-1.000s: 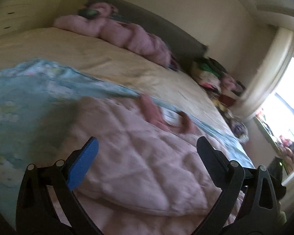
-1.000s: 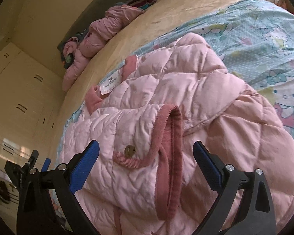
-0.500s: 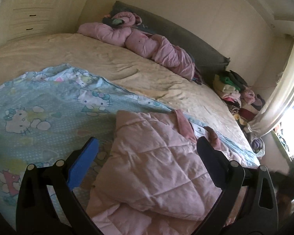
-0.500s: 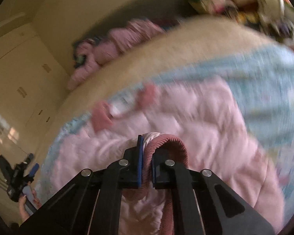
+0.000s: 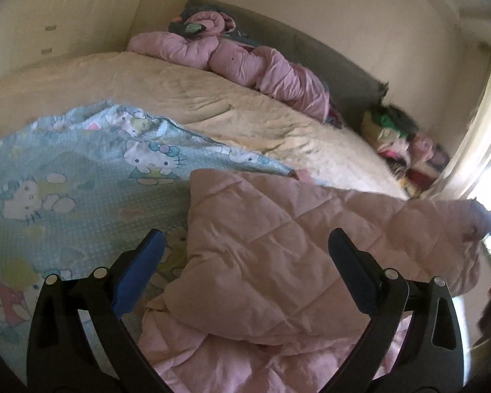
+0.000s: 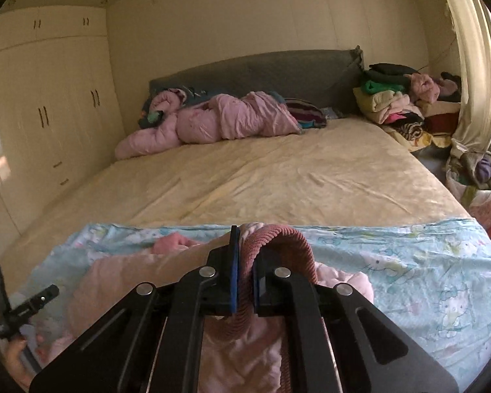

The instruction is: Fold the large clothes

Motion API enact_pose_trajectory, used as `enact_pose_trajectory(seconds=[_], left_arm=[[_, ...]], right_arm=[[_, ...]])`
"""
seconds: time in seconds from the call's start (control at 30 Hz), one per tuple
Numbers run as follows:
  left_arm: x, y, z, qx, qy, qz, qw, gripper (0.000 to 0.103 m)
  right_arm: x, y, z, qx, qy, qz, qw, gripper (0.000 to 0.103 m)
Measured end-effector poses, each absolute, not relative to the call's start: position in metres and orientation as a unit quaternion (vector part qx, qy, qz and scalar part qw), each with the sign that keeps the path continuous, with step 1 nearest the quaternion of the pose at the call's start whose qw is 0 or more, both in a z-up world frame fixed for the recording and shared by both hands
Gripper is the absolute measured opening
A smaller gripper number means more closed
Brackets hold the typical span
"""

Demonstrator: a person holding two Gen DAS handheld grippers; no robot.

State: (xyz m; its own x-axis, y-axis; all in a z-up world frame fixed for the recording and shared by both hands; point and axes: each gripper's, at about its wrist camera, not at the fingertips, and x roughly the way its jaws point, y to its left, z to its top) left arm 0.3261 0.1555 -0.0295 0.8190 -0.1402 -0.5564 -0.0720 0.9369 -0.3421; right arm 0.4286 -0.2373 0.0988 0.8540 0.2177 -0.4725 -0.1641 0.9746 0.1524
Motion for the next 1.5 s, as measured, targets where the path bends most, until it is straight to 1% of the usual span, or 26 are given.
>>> enact_pose_trajectory(seconds=[0.1, 0.23, 0.53, 0.83, 1.0, 1.03, 1.07, 1.1, 1.13, 1.17, 1.3, 1.33, 1.37, 1.43, 1.5], left_arm=[[0.331, 0.141, -0.031, -0.144, 0.306, -0.019, 0.941, 0.094], [0.334, 0.131, -0.031, -0.139, 0.304, -0.048, 0.941, 0.094], [0.343, 0.105, -0.035, -0.113, 0.322, -0.081, 0.937, 0.094], [0.35, 0.086, -0.049, -0.063, 0.356, -0.087, 0.928, 0.094], [0.357, 0.081, -0.066, -0.038, 0.394, -0.08, 0.915, 0.094], [0.357, 0.081, -0.069, -0.035, 0.399, -0.08, 0.913, 0.094], [0.357, 0.081, -0.072, -0.036, 0.403, -0.079, 0.911, 0.094], [0.358, 0.082, -0.074, -0.039, 0.406, -0.081, 0.91, 0.094], [0.359, 0.083, -0.076, -0.042, 0.409, -0.081, 0.908, 0.094], [0.359, 0.085, -0.078, -0.046, 0.412, -0.082, 0.906, 0.094], [0.36, 0.088, -0.082, -0.057, 0.423, -0.084, 0.901, 0.094], [0.359, 0.087, -0.082, -0.056, 0.423, -0.084, 0.9, 0.094], [0.359, 0.087, -0.083, -0.056, 0.424, -0.085, 0.9, 0.094], [0.359, 0.088, -0.084, -0.058, 0.425, -0.086, 0.899, 0.094], [0.358, 0.087, -0.085, -0.059, 0.424, -0.086, 0.9, 0.094]], right_arm=[[0.438, -0.245, 0.086, 0.074, 0.266, 0.085, 0.957, 0.005], [0.446, -0.253, 0.067, 0.085, 0.282, 0.071, 0.953, 0.005], [0.453, -0.253, 0.047, 0.101, 0.299, 0.056, 0.947, 0.005], [0.453, -0.254, 0.041, 0.105, 0.313, 0.053, 0.942, 0.006], [0.451, -0.255, 0.04, 0.114, 0.32, 0.062, 0.939, 0.009], [0.449, -0.256, 0.04, 0.114, 0.319, 0.061, 0.939, 0.014], [0.448, -0.257, 0.041, 0.114, 0.32, 0.061, 0.939, 0.026], [0.445, -0.258, 0.041, 0.116, 0.322, 0.06, 0.938, 0.032], [0.442, -0.26, 0.042, 0.119, 0.321, 0.053, 0.938, 0.046], [0.437, -0.262, 0.044, 0.12, 0.313, 0.043, 0.941, 0.054], [0.42, -0.265, 0.06, 0.115, 0.277, 0.04, 0.953, 0.055], [0.417, -0.263, 0.062, 0.11, 0.274, 0.048, 0.954, 0.059], [0.415, -0.259, 0.064, 0.103, 0.274, 0.057, 0.954, 0.065], [0.412, -0.242, 0.065, 0.082, 0.284, 0.09, 0.951, 0.072], [0.41, -0.222, 0.062, 0.057, 0.298, 0.117, 0.946, 0.076]])
